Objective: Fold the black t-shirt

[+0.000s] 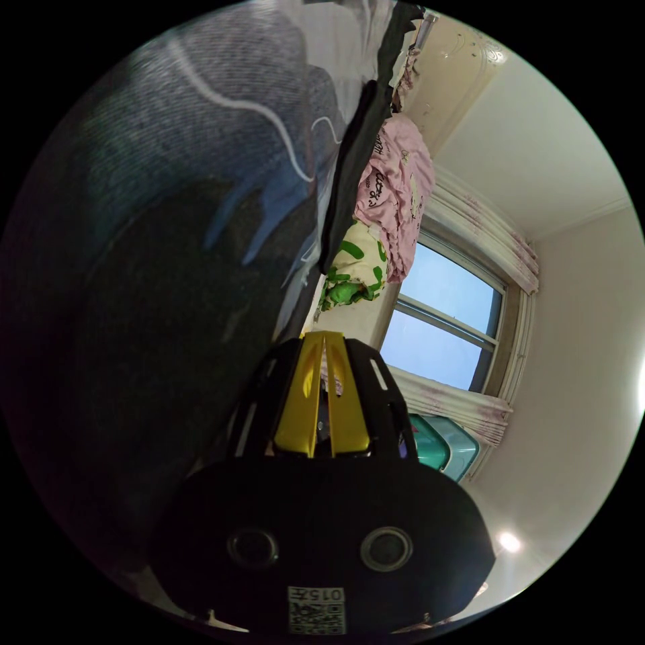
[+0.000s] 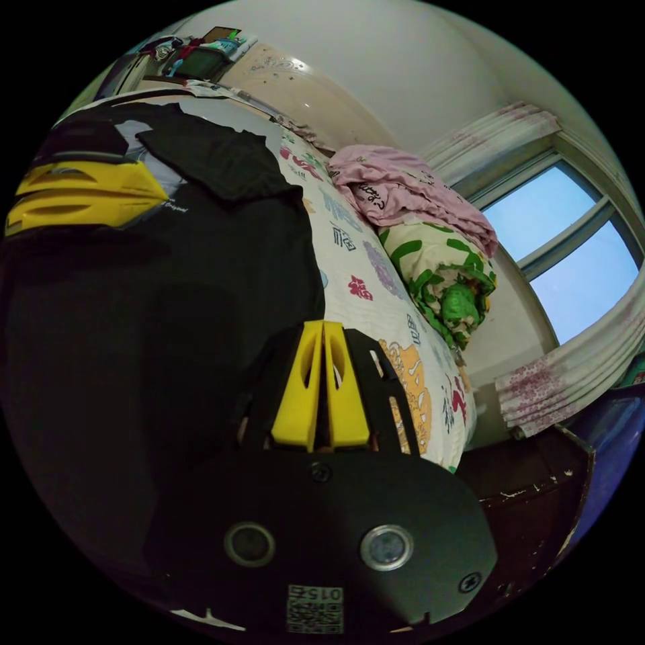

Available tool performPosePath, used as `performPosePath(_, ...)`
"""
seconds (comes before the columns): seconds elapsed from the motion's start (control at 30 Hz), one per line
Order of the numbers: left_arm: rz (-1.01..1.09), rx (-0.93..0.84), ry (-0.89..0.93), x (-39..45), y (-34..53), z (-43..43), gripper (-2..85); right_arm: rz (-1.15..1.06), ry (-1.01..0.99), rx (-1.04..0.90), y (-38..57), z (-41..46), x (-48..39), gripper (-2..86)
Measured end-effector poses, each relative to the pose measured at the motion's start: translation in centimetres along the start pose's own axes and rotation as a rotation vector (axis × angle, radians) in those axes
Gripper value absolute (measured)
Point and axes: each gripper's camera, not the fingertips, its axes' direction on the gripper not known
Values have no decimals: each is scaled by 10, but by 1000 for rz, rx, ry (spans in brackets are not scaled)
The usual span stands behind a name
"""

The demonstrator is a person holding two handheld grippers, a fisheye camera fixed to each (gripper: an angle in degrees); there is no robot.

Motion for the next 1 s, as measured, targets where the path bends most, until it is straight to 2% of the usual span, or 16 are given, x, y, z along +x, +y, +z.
performPosePath(1.0,0,0,0,-2,-2,8,-9,0,10,3,1,19,3,-8)
